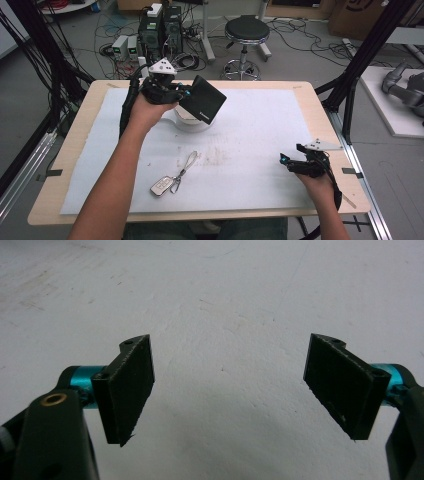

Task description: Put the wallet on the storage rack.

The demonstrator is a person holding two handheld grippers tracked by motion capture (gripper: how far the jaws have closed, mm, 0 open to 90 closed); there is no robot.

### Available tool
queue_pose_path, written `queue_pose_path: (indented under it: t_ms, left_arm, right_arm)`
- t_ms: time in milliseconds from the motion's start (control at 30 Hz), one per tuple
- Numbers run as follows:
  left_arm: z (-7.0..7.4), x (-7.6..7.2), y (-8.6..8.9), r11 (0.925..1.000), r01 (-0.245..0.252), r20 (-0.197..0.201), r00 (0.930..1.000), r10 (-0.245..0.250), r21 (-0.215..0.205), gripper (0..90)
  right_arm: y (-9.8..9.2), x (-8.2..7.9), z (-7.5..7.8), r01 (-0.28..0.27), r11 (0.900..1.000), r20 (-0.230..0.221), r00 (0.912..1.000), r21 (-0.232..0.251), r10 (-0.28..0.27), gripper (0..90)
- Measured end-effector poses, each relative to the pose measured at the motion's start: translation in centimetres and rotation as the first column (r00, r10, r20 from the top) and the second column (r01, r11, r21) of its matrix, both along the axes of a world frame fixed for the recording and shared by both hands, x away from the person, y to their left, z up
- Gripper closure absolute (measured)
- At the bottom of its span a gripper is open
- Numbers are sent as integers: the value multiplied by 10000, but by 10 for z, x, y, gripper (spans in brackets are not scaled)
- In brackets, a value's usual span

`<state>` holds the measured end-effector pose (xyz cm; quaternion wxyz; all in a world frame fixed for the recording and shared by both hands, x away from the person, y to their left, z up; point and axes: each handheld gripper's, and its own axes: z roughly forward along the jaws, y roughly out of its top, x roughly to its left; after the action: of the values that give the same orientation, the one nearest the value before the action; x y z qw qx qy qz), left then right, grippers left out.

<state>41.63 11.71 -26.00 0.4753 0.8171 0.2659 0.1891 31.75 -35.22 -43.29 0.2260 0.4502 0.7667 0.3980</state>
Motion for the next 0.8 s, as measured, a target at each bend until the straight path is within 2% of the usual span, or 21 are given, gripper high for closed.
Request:
queue_pose_path:
  t_ms: [133, 433, 800]
  left_arm:
    - [-2, 7, 3, 9997, -251, -48, 9997, 250, -35, 835]
    - [-16, 29, 8, 9966, -792, -300, 9964, 798, 226, 835]
    - [-31, 43, 8, 9910, -1184, -370, 9920, 1209, 625, 834]
  right_arm:
    - [1, 0, 0, 0, 10000, -13, 10000, 31, 0, 206]
    - [1, 1, -2, -27, 10000, -61, 10000, 29, 27, 206]
    - [2, 1, -2, -51, 10000, -101, 9999, 4, 51, 206]
